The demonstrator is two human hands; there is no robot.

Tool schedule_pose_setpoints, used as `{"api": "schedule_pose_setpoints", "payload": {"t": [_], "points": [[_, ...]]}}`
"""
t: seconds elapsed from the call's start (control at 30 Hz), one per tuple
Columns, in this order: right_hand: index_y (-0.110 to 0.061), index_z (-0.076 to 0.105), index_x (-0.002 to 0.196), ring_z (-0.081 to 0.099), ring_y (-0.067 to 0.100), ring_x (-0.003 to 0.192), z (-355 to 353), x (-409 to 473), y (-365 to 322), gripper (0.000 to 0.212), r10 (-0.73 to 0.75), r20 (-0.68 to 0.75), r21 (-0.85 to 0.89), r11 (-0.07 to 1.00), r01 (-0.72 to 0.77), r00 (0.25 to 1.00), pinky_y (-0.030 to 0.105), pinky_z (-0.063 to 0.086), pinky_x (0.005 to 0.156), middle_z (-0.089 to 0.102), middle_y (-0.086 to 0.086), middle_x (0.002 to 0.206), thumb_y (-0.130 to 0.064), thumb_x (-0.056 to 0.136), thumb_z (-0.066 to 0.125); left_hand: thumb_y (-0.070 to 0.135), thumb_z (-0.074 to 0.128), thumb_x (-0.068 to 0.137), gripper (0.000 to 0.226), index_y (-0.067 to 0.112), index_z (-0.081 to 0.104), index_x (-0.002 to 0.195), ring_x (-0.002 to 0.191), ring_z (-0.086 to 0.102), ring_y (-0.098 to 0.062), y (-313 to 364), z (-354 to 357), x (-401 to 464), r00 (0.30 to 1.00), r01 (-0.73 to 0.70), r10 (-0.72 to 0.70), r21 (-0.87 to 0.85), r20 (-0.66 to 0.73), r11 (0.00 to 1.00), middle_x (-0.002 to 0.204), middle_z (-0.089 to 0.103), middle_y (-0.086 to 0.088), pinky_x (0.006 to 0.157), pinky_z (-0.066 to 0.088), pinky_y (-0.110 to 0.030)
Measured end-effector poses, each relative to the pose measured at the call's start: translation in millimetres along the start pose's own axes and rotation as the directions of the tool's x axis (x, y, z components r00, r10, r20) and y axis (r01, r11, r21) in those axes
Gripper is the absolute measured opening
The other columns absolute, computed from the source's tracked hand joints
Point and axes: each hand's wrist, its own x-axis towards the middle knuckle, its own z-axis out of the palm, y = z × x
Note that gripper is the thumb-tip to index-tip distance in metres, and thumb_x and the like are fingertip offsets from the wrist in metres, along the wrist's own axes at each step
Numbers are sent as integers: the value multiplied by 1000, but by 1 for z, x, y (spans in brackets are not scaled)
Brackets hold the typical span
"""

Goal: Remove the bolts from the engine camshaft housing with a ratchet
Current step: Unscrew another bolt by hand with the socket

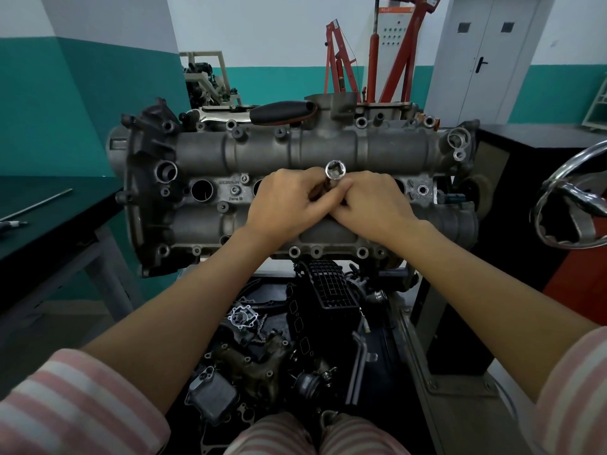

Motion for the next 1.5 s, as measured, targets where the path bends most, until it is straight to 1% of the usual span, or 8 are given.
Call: {"api": "schedule_pose_setpoints", "payload": {"t": [0.17, 0.27, 0.43, 0.67, 0.8, 1.03, 1.23, 1.5], "points": [[-15, 37, 80, 33, 13, 66, 1, 2, 1, 18, -1, 1, -39, 999, 1, 1000, 23, 15, 57, 29, -8, 61, -22, 92, 49, 45, 39, 83, 49, 2, 58, 71, 50, 50, -23, 1, 0, -2, 999, -46, 47, 59, -20, 997, 54, 49, 0, 47, 33, -28], [-15, 37, 83, 32, 13, 66, 1, 2, -1, 18, -8, -12, -32, 999, 8, 1000, 23, 16, 57, 28, -9, 62, -23, 92, 50, 38, 45, 86, 35, 14, 45, 60, 44, 43, -21, 1, 1, -2, 997, -51, 54, 73, -46, 996, 53, 38, 8, 48, 25, -23], [-16, 43, 85, 37, 13, 69, 0, 1, 0, 17, -20, 15, 33, 999, 20, 1000, 20, 19, 59, 37, -6, 68, -29, 92, 52, 32, 60, 86, 58, 36, 13, 52, 36, 21, -7, 0, 1, -1, 997, -39, 43, 58, -71, 998, 41, 19, 16, 43, 12, -16], [-15, 40, 82, 36, 14, 69, 1, 0, 0, 16, -8, 8, -11, 1000, 8, 1000, 22, 16, 58, 36, -5, 68, -22, 92, 49, 42, 47, 87, 40, 35, 27, 54, 43, 35, -12, 1, 0, -2, 995, -78, 80, 30, -61, 997, 45, 27, 16, 44, 19, -19], [-8, 52, 95, 34, 13, 67, 2, 2, 2, 16, -7, 1, -44, 999, 7, 1000, 22, 16, 58, 31, -8, 65, -23, 93, 49, 37, 44, 85, 33, 9, 57, 71, 48, 39, -13, 0, 2, -2, 995, -70, 73, 51, -73, 996, 56, 40, 11, 50, 27, -23], [-16, 42, 84, 29, 10, 59, 0, 1, 0, 19, 1, 21, -2, 1000, -1, 1000, 21, 17, 58, 32, -9, 63, -29, 91, 54, 47, 39, 87, 45, 32, 18, 50, 40, 33, -13, 0, 0, -2, 999, -25, 28, 77, -40, 997, 41, 24, 13, 43, 14, -18], [-15, 39, 82, 33, 12, 67, -1, 0, -1, 18, 4, 8, 12, 1000, -4, 1000, 20, 17, 59, 32, -7, 64, -24, 93, 51, 44, 48, 87, 48, 34, 16, 53, 41, 31, -11, 2, 0, -2, 994, -70, 76, 78, -75, 995, 44, 21, 16, 43, 15, -17], [-14, 39, 85, 31, 12, 64, 0, 1, 0, 17, 1, 2, -9, 1000, -1, 1000, 22, 16, 57, 29, -9, 62, -24, 92, 52, 40, 43, 87, 31, 19, 42, 64, 44, 41, -17, 1, 2, -2, 995, -77, 81, 69, -61, 995, 53, 36, 12, 47, 27, -24]]}}
